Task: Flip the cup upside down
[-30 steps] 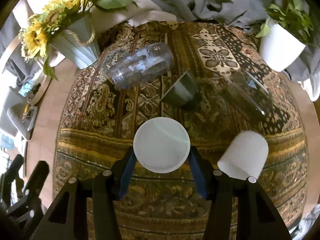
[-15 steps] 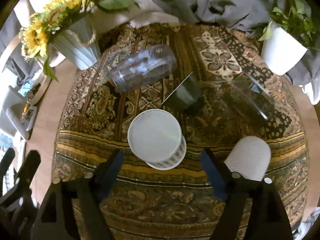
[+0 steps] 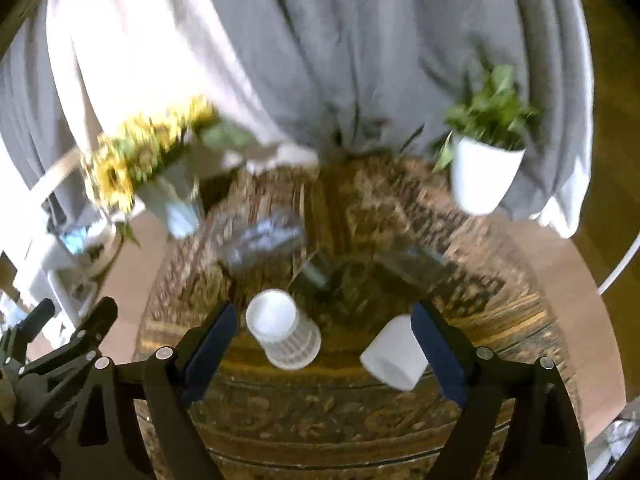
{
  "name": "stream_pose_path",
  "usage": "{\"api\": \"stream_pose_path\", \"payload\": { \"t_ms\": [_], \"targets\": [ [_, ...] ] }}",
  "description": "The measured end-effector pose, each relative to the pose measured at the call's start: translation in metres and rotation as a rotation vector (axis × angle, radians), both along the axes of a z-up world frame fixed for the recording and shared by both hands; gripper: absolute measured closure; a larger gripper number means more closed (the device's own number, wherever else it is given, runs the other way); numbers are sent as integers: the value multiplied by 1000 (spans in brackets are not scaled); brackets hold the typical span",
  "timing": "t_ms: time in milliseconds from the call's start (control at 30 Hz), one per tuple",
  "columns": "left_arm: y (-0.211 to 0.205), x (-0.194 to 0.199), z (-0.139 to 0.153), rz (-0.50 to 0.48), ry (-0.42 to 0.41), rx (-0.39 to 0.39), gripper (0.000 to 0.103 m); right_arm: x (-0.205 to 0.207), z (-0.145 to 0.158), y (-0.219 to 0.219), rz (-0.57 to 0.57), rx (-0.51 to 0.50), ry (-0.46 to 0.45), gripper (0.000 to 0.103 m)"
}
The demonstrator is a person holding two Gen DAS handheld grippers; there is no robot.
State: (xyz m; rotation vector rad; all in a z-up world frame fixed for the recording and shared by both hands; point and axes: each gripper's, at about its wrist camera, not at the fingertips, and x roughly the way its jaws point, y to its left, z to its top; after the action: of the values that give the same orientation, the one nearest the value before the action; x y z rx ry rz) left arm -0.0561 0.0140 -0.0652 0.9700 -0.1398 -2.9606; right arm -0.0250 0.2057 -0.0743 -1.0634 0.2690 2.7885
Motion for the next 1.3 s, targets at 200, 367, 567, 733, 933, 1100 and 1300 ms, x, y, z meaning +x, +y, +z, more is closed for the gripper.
{"api": "stream_pose_path", "payload": {
  "t_ms": [200, 367, 567, 733, 933, 1100, 1300],
  "targets": [
    [7, 13, 26, -16, 64, 30, 0, 28, 32, 7, -28, 25, 128, 11],
    [14, 22, 44, -27, 121, 36, 0, 47, 52, 8, -33, 55, 212, 10],
    [15, 33, 60, -24, 183, 37, 0, 60, 64, 11, -44, 60, 265, 9],
    [13, 40, 68, -13, 215, 25, 0, 68, 69, 10, -44, 58, 288, 9],
    [8, 45, 72, 1, 228, 28, 0, 75, 74, 8, -38, 48, 325, 9],
    [6, 49, 75, 11, 248, 17, 0, 79, 77, 5, -33, 56, 346, 8],
    [3, 51, 77, 16, 253, 26, 0, 81, 79, 2, -28, 60, 358, 8]
  ]
}}
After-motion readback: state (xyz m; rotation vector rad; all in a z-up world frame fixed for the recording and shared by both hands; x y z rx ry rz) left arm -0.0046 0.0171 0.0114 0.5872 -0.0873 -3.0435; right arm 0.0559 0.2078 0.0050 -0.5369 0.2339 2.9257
